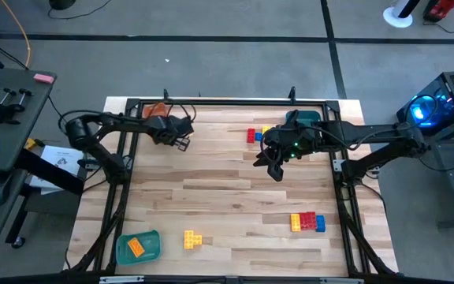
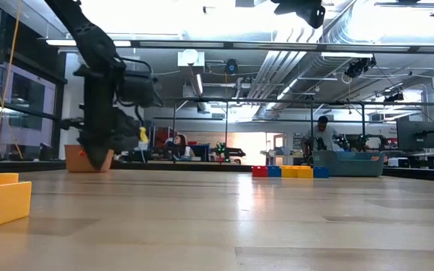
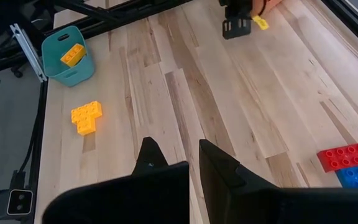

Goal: Sort blocks
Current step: Move the orange bin from the center to the top left side of the table

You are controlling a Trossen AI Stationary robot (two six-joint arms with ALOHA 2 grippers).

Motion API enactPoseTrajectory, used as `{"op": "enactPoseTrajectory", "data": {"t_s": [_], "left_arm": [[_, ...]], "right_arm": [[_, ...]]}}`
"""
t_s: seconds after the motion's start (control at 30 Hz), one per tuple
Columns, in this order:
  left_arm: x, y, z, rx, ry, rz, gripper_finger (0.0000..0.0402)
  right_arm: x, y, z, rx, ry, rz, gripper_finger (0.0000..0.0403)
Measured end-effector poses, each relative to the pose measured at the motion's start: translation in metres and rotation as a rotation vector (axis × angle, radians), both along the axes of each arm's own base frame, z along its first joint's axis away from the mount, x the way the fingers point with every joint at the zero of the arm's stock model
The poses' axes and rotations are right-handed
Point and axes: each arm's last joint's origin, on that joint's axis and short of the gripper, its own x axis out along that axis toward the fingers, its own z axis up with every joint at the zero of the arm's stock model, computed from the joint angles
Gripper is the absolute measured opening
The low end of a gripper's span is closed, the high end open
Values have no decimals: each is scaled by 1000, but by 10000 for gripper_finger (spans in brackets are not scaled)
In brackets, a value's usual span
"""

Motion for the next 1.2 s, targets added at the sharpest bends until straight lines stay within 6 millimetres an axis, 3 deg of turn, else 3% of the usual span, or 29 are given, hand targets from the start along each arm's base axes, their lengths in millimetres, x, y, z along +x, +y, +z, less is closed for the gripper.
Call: {"op": "enactPoseTrajectory", "data": {"t_s": [0.1, 0.3, 0.4, 0.6, 0.73, 0.87, 1.2], "left_arm": [[-7, -6, 10, 52, -61, 69, 0], [3, -18, 50, 226, -448, 110, 0], [1, -10, 63, 375, -477, 121, 0], [-15, 18, 48, 314, -377, 214, 0], [-9, 29, 39, 257, -460, 179, 0], [-3, 33, 34, 237, -472, 112, 0], [-18, 35, 23, 159, -239, 10, 0]], "right_arm": [[0, 0, 0, -2, -6, 0, 0], [1, 0, 1, -11, -18, 0, 0], [1, -1, 1, -12, -18, -2, 0], [1, -1, 1, -13, -19, -1, 0], [2, -1, 2, -12, -31, -1, 0], [2, -1, 2, -8, -32, -5, 0], [2, 0, 2, 2, -32, -11, 0]]}}
